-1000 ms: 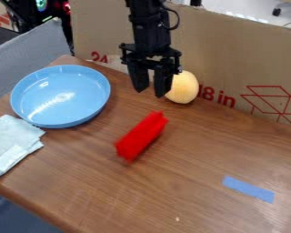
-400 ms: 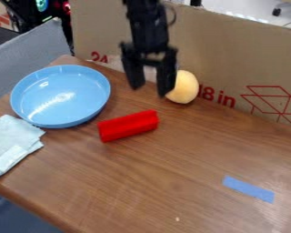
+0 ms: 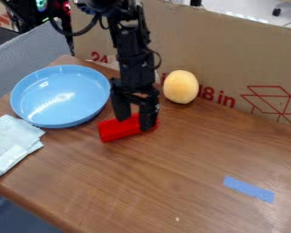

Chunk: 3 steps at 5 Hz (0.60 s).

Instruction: Move the red object from the cloth to the table

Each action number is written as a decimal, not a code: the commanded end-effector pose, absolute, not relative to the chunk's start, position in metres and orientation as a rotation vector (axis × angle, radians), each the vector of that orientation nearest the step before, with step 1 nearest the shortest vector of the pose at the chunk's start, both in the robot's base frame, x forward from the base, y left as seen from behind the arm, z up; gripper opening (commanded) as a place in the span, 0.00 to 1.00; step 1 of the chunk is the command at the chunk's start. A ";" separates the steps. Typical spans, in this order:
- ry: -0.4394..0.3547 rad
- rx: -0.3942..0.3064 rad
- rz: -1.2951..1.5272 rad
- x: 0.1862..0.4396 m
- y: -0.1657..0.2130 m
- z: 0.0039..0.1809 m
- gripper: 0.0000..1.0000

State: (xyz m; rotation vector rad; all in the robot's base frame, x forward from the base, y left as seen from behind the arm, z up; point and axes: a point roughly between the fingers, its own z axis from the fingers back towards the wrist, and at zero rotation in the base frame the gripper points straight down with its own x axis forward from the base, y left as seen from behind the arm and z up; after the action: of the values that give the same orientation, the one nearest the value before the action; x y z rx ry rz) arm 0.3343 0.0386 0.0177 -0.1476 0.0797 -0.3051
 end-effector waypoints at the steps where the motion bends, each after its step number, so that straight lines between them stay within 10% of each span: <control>1: 0.060 -0.130 -0.298 0.333 0.055 0.028 1.00; 3: 0.085 -0.114 -0.291 0.334 0.081 0.026 1.00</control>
State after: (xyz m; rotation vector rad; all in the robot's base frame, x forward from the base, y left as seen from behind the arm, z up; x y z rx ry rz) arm 0.3274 0.0733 0.0114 -0.1383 0.1284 -0.2911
